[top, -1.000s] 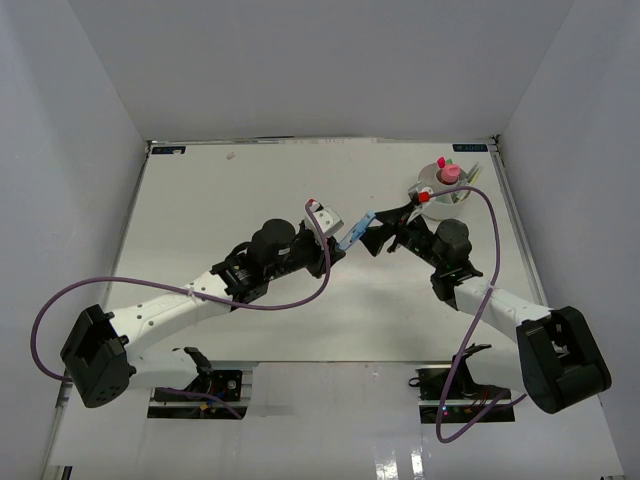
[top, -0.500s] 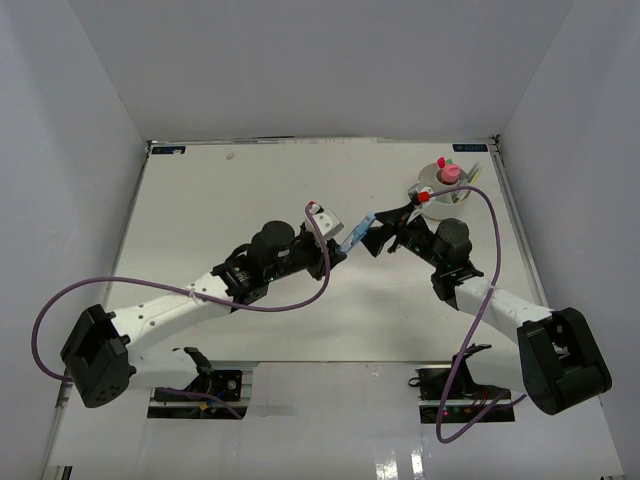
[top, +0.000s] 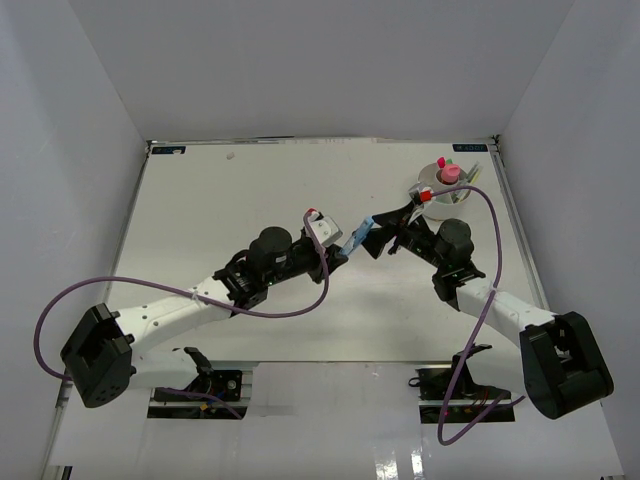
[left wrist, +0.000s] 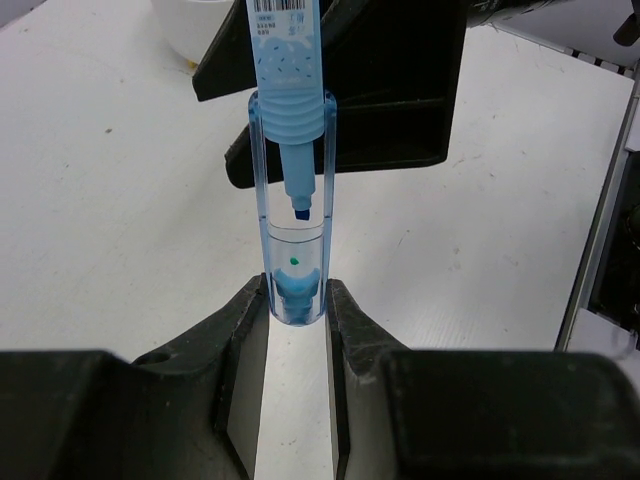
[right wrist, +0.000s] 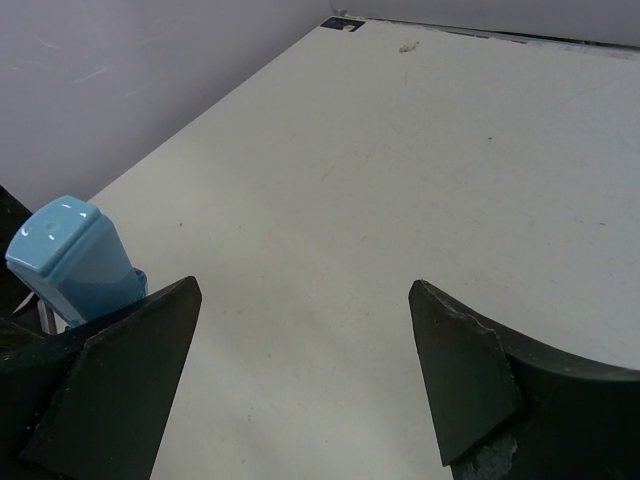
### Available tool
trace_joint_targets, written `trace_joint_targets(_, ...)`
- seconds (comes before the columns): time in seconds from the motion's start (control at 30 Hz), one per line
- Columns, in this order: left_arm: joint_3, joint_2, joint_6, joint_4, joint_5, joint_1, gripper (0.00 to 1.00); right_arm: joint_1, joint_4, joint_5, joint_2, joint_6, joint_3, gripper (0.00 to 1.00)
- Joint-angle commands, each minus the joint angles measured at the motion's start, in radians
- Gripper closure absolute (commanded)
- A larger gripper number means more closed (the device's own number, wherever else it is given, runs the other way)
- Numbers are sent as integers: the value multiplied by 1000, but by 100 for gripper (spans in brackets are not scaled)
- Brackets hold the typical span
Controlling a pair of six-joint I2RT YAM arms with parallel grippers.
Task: Sort the stationery into containers
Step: Close the pen cap on the pen.
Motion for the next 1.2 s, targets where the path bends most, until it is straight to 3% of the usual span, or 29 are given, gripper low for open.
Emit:
trace_joint_targets(0.0,-18,-34,10,60,12,-2,67,0,23,-28,-20,29,45,9)
trace_joint_targets(0.73,-73,-78,8,176,16,-2,68,0,-37,-53,-72,75,40,8)
trace_joint_targets(0.87,-90,-108,28,192,12,-2,68,1,-173,36,-117,-12,66,7)
trace_joint_targets(1.17,-96,-143,151,127,-7,-2,69,-13,-711,157,-226,-199,233,3)
